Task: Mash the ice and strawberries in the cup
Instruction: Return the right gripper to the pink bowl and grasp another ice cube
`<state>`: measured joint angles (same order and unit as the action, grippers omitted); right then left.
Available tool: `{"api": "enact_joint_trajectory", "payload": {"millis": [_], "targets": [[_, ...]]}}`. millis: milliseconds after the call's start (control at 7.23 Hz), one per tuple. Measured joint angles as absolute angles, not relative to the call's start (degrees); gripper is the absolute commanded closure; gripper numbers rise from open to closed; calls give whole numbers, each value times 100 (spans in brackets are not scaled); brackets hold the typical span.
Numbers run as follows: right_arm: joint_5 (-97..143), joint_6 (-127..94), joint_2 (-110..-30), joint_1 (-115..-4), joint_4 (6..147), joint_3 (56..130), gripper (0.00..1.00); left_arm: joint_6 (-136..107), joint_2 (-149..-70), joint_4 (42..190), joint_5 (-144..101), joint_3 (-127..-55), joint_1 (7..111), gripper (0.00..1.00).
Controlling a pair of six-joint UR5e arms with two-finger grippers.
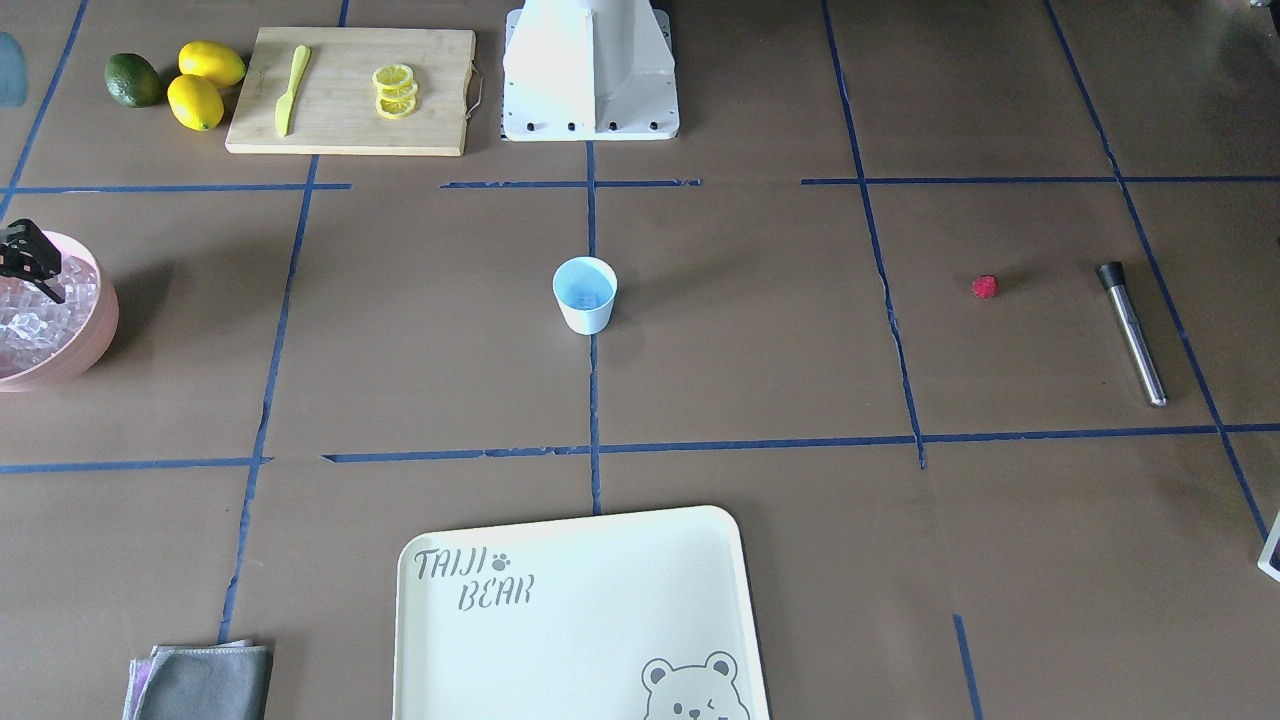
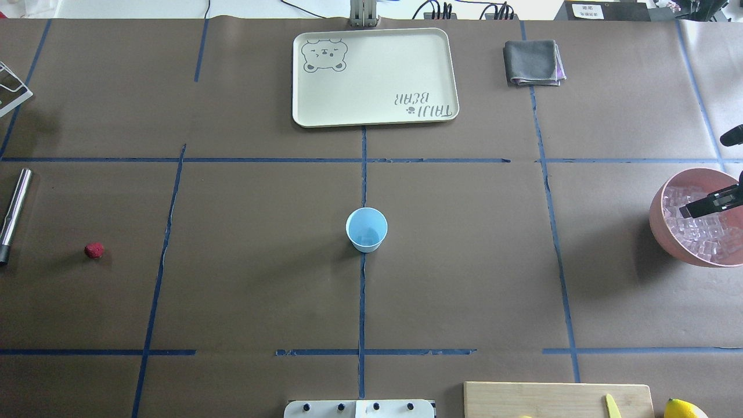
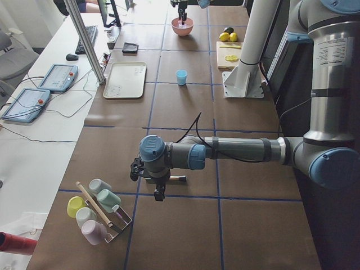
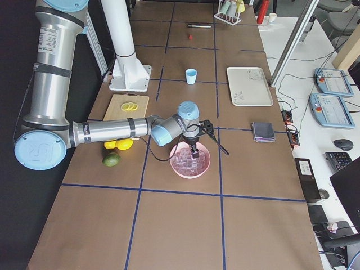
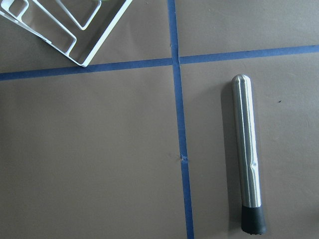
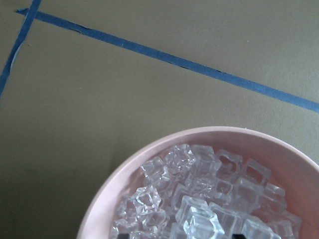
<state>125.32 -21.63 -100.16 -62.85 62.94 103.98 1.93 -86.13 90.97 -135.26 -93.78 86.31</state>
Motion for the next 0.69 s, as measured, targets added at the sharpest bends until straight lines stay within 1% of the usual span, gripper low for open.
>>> {"api": "enact_joint_trajectory", "payload": {"millis": [415,692], "targets": [[12434,-2155,-10002,-6198,6301,10313,27,194,-8613,9094,-13526,-9378,8631,0],[12370,-2146,-9990,-6136,6302,10249,30,193,-8613,9091,-13526,-9378,8631,0]]}}
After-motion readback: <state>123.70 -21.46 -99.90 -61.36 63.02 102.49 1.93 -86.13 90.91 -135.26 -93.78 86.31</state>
